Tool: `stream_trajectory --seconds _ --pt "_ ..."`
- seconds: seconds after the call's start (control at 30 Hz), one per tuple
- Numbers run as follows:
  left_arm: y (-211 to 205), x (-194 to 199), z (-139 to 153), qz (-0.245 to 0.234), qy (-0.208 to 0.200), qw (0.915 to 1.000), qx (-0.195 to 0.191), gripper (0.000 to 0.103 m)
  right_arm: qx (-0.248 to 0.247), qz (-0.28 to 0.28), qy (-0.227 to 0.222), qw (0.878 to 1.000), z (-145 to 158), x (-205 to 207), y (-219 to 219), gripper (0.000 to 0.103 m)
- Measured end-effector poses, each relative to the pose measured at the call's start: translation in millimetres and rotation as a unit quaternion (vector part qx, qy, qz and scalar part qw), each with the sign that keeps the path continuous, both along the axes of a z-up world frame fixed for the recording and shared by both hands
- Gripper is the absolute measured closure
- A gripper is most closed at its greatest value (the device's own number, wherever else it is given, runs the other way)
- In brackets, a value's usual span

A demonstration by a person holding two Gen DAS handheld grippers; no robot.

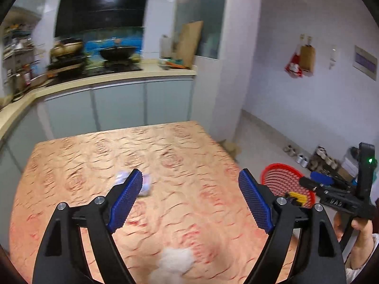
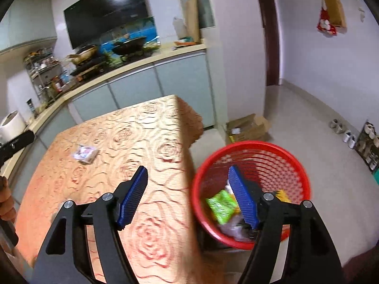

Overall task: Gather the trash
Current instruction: 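Move both tools back over the table toward the white cloth and Watsons bag, then close the left tool on the white cloth and lift it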

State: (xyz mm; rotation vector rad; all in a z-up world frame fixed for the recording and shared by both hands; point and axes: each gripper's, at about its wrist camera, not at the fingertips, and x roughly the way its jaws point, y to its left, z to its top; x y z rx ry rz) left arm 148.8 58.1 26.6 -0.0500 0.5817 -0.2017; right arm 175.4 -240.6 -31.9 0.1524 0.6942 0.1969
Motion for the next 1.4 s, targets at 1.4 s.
stream_trajectory --seconds 1.4 --pt "4 -23 -129 0.033 0.111 0.9902 0.077 0.038 -0.001 0.078 0.013 0.997 1 12 95 0.031"
